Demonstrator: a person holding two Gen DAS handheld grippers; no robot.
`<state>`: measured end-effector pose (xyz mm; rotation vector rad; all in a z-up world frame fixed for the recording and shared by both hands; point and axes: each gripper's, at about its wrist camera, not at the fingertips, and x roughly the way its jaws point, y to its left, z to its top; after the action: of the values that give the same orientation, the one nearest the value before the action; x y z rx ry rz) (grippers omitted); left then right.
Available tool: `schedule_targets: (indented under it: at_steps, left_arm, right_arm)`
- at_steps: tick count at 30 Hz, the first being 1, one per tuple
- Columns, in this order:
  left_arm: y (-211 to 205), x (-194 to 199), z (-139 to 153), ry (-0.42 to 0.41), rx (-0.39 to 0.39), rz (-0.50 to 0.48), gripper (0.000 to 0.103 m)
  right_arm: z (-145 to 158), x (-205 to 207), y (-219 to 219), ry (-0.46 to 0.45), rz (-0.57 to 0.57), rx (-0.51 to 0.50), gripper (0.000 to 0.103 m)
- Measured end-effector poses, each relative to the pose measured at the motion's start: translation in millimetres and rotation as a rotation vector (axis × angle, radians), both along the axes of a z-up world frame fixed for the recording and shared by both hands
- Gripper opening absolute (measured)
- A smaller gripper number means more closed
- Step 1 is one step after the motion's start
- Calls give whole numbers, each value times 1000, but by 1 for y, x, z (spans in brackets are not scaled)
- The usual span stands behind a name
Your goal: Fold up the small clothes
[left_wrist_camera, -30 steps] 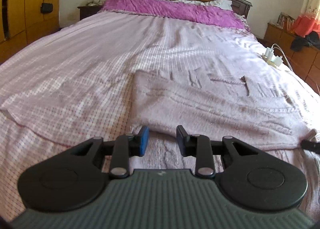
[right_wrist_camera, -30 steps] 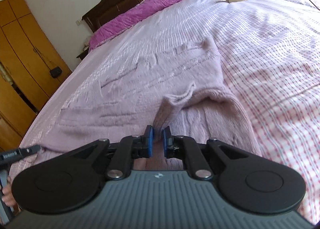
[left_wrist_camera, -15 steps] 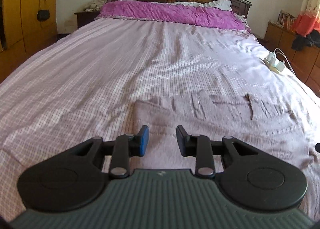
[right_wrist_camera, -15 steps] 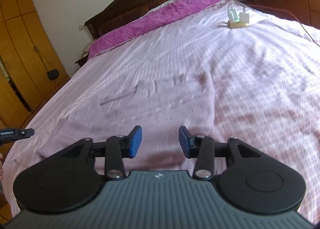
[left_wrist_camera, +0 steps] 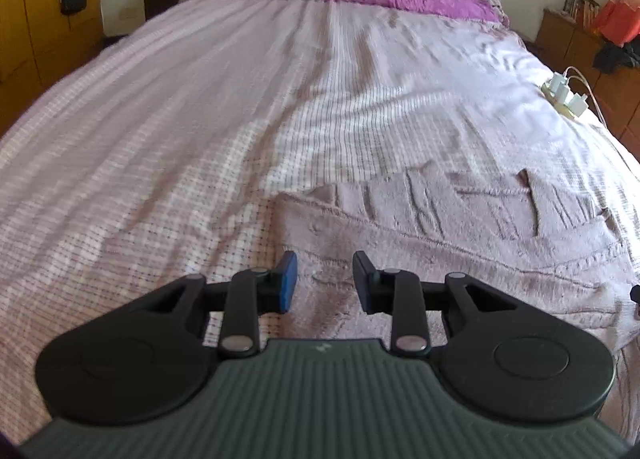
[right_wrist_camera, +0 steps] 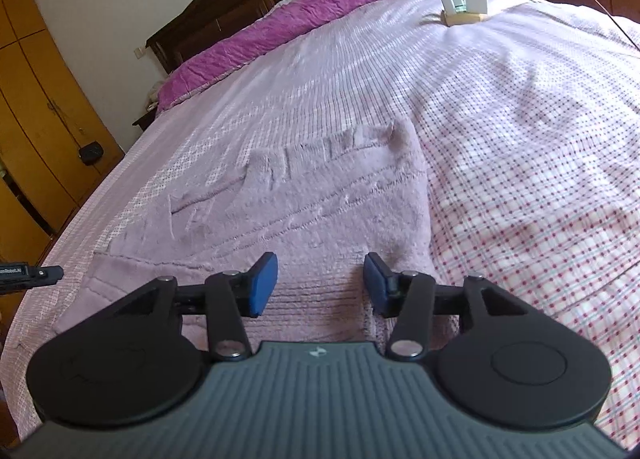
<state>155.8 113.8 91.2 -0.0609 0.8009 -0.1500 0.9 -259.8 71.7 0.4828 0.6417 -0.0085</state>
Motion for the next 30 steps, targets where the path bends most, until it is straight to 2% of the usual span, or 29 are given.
schedule_targets:
  at_steps: [4, 8, 20, 26, 30]
  left_arm:
    - [-1, 11, -20, 35, 2, 15, 33]
    - [-2, 17, -31, 39, 10, 40, 48]
    - [2, 28, -40, -2, -19, 81, 50]
    - [1, 36, -41, -34, -78, 61, 50]
    - [3, 44, -46, -41, -144, 72, 51]
  right_arm:
    - [1, 0, 1, -3, 2, 1, 57]
    - [2, 0, 2, -3, 8, 0, 58]
    - [3, 4, 9, 20, 18, -48, 59]
    - [9, -3, 16, 16, -17, -80, 59]
    - [5, -3, 16, 31, -27, -81, 59]
